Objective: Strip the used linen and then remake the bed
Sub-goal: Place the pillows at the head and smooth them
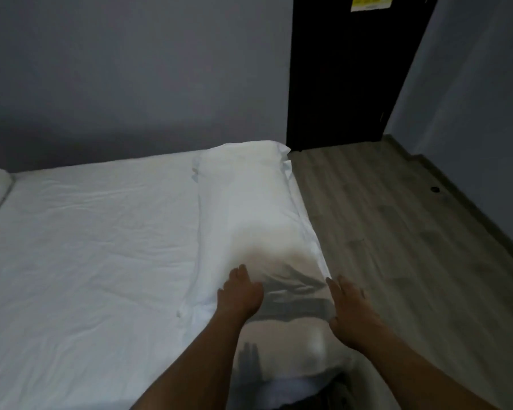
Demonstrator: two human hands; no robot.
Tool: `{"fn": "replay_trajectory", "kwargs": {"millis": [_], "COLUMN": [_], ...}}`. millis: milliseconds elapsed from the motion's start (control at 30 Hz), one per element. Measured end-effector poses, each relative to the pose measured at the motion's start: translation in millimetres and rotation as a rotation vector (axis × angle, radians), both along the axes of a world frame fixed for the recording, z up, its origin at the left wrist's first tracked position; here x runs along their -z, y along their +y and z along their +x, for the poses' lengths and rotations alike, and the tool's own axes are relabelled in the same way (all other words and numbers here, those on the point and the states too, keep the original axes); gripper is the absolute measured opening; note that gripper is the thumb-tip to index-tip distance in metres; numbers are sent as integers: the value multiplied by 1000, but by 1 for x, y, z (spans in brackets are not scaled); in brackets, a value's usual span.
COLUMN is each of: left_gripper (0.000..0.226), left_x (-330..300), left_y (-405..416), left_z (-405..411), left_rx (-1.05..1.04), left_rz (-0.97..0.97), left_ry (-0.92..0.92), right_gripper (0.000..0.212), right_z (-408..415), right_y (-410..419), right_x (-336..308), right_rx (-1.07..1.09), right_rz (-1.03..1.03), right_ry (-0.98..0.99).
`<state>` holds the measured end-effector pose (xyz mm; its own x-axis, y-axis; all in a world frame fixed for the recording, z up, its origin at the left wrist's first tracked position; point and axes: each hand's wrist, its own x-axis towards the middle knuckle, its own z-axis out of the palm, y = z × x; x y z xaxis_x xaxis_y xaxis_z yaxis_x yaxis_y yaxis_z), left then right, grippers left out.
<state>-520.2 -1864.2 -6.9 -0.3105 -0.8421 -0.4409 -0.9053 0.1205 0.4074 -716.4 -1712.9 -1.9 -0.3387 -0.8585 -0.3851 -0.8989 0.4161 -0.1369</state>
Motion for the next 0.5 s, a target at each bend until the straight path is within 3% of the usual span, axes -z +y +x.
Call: {"fn": "replay_trajectory", "kwargs": {"millis": [100, 267, 367, 500], "left_gripper": [63, 64, 62, 58], "left_x": [1, 24, 44, 95], "left_y": [-2, -14, -33, -76], "left_z": [-18, -12, 2, 20], "left_rx": [96, -136, -346, -613], "left_rz": [-137, -22, 40, 82], "left_ry": [-87, -47, 25, 114], "right_gripper": [84, 86, 86, 96], "right_z": [-39, -73, -68, -44], "right_y": [-25, -70, -98, -148], "right_x": [9, 28, 49, 98], "right_rx": [-76, -118, -46, 243], "right_rz": [84, 112, 143, 133], "right_ry": [5, -104, -225, -475]}}
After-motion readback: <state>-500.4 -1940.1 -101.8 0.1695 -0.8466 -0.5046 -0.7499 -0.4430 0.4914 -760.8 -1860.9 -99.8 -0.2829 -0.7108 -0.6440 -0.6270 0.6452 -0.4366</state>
